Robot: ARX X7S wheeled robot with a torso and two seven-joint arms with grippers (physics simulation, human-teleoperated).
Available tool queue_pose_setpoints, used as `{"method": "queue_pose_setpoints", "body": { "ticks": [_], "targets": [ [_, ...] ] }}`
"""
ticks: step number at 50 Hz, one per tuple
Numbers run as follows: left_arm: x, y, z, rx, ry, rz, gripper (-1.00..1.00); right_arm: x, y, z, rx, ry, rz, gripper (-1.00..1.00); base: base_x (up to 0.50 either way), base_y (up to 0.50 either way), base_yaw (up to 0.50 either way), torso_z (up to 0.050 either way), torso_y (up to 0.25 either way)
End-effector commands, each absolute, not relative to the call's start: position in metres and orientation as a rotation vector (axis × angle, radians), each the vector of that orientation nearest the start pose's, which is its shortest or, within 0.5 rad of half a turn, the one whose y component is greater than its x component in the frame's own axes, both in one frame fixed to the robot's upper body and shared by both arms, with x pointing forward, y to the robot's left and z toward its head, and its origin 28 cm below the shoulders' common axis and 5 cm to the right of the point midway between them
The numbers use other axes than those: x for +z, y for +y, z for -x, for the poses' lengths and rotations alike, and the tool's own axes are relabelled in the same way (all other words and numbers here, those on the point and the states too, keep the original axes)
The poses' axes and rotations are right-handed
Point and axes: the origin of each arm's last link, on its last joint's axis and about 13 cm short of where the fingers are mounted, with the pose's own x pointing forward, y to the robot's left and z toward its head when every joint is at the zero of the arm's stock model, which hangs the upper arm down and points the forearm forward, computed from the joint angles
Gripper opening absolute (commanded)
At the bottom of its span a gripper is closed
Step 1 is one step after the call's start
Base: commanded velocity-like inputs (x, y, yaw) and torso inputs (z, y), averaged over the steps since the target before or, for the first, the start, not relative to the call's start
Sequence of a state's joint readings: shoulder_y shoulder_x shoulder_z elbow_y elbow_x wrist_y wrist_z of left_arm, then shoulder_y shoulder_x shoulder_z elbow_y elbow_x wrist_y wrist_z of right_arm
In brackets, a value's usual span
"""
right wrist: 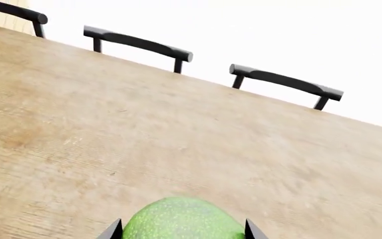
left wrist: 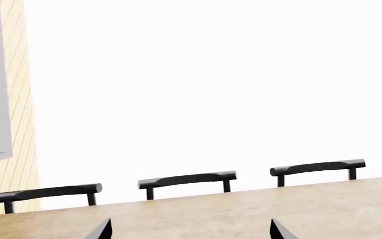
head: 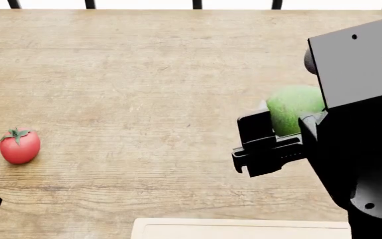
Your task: Place the avocado, onion, tomato and bell pepper on the cutting board.
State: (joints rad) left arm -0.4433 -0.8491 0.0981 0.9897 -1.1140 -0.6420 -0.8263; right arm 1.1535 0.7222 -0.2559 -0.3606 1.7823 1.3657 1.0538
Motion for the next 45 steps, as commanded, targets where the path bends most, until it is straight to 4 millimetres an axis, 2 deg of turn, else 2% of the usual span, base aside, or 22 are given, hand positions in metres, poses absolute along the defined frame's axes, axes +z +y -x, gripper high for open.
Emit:
{"method": "queue_pose_setpoints", "body": {
  "ticks": [1,8,13,23,45],
  "targets": [
    [0.23,0.229,-0.165,-0.082,-0.341,-0.048,1.0,0.299,-0.162,-0.175,0.102,0.237,0.263,-1.0,0.0,0.0,0.0,0.0,0.0],
    [0.232,0.228,-0.16,-0.085,-0.339,-0.046,1.0,0.289,-0.163,-0.153,0.115,0.277,0.261,-1.0,0.0,0.0,0.0,0.0,0.0],
    [0.234,0.229,-0.157,-0.084,-0.338,-0.047,1.0,0.284,-0.162,-0.148,0.122,0.293,0.257,-1.0,0.0,0.0,0.0,0.0,0.0],
    [0.237,0.232,-0.156,-0.081,-0.335,-0.049,1.0,0.265,-0.157,-0.154,0.138,0.36,0.234,-1.0,0.0,0.0,0.0,0.0,0.0],
    [0.237,0.235,-0.151,-0.079,-0.321,-0.056,1.0,0.219,-0.16,-0.171,0.091,0.494,0.19,-1.0,0.0,0.0,0.0,0.0,0.0]
  ]
}}
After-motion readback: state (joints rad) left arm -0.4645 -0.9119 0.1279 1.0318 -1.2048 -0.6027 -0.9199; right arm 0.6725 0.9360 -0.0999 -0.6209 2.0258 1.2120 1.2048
